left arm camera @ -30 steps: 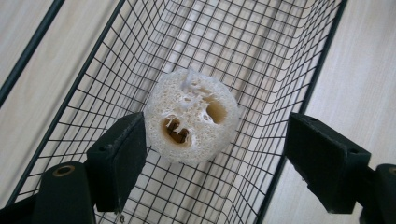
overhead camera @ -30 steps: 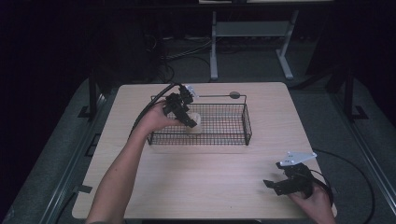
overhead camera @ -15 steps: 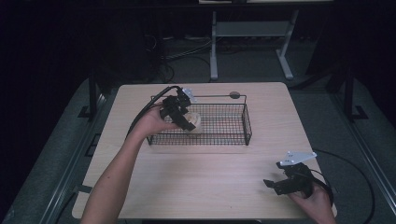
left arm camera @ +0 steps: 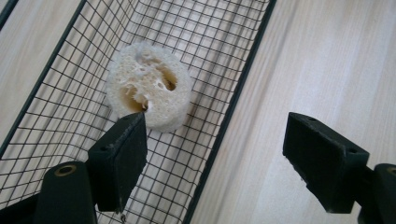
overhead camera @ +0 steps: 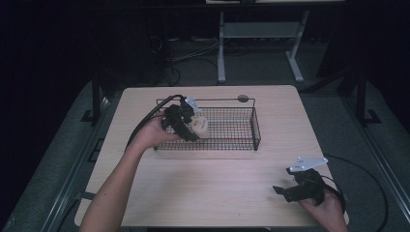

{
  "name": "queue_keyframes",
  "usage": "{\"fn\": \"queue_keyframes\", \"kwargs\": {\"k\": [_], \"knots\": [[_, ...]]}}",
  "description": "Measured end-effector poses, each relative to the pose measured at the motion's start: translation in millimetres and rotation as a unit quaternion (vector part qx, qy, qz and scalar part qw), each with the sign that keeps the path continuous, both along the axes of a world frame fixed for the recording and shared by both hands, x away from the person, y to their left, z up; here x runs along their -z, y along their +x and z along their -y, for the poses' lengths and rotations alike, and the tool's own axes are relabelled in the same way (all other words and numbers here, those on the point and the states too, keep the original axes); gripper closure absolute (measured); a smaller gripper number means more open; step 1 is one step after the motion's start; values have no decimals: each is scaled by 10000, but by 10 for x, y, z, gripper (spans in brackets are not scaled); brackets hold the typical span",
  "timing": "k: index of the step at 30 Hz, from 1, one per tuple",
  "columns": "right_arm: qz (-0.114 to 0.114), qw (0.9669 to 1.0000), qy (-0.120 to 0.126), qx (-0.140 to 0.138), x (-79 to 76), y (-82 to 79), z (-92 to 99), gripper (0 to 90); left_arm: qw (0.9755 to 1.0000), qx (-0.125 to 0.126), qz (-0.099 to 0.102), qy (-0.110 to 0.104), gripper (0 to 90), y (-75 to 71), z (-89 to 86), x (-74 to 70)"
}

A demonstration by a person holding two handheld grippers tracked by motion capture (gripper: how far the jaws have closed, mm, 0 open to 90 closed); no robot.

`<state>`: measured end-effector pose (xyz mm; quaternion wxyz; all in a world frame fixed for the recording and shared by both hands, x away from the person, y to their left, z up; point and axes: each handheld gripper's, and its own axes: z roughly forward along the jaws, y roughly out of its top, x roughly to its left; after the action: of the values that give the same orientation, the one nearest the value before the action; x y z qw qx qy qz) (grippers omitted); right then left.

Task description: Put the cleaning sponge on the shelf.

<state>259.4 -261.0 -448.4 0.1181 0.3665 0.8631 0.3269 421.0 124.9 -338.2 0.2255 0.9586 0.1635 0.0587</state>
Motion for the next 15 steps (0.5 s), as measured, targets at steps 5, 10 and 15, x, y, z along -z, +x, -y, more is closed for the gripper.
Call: {"fn": "queue_keyframes", "kwargs": {"k": [5, 10, 15], "knots": [[3, 10000, 10, -7, 0, 1, -2, 150, 10000, 34, 14, -67, 213, -72, -7, 14], [3, 10000, -14, -2, 3, 0, 9, 151, 9999, 63, 46, -96, 212, -159, -18, -6], [-1, 10000, -19, -4, 0, 0, 3, 151, 9998, 94, 92, -143, 212, -234, -22, -9]]}}
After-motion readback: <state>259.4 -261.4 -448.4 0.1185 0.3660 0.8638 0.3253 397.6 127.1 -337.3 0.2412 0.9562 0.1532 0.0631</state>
